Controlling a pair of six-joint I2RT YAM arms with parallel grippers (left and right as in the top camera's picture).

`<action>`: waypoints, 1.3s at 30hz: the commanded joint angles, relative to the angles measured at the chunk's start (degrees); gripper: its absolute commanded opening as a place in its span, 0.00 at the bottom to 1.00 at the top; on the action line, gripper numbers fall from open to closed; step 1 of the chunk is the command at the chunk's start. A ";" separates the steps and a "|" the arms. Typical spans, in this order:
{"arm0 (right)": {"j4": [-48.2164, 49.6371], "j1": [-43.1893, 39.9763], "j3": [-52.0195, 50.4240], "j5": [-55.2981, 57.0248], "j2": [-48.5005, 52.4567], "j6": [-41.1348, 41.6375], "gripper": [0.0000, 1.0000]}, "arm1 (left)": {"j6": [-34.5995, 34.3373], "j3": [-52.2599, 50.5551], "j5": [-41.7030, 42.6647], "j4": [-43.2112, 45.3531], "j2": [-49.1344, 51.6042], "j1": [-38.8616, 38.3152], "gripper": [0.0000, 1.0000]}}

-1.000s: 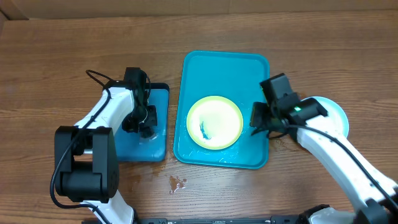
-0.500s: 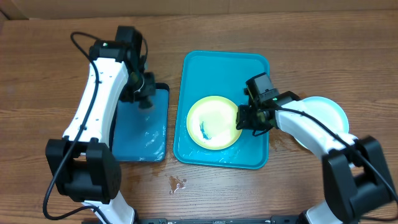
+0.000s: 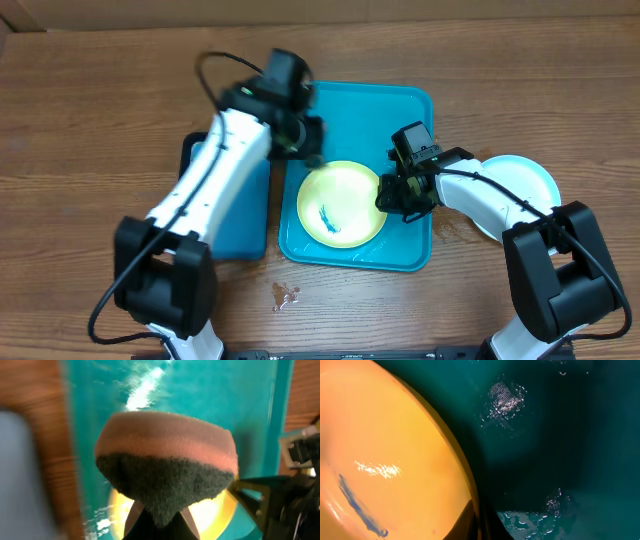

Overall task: Clean dirty plates on tray and stack at the side
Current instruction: 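Pick up the green sponge from the soapy tray with the left gripper, then scrub the yellow plate with the sponge while right gripper holds its rim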

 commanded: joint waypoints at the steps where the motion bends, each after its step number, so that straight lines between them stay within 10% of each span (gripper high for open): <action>1: -0.13 -0.15 -0.66 0.76 -0.09 1.40 0.04 | -8.61 -6.03 3.08 4.96 -0.83 -4.02 0.04; 11: -0.09 -0.15 -0.66 1.01 -0.09 2.69 0.04 | -17.29 -17.14 -0.28 15.02 -0.83 -9.18 0.04; 23: -0.11 -0.15 -0.66 0.98 -0.09 2.69 0.04 | -1.99 -17.16 -21.40 7.87 2.58 -6.05 0.04; 34: -0.11 -0.15 -0.66 0.98 -0.09 2.69 0.04 | -4.31 -17.09 23.45 17.22 10.45 -5.05 0.05; 39: -0.11 -0.15 -0.66 0.98 -0.09 2.69 0.04 | -4.20 -17.07 28.46 17.22 13.35 -7.54 0.04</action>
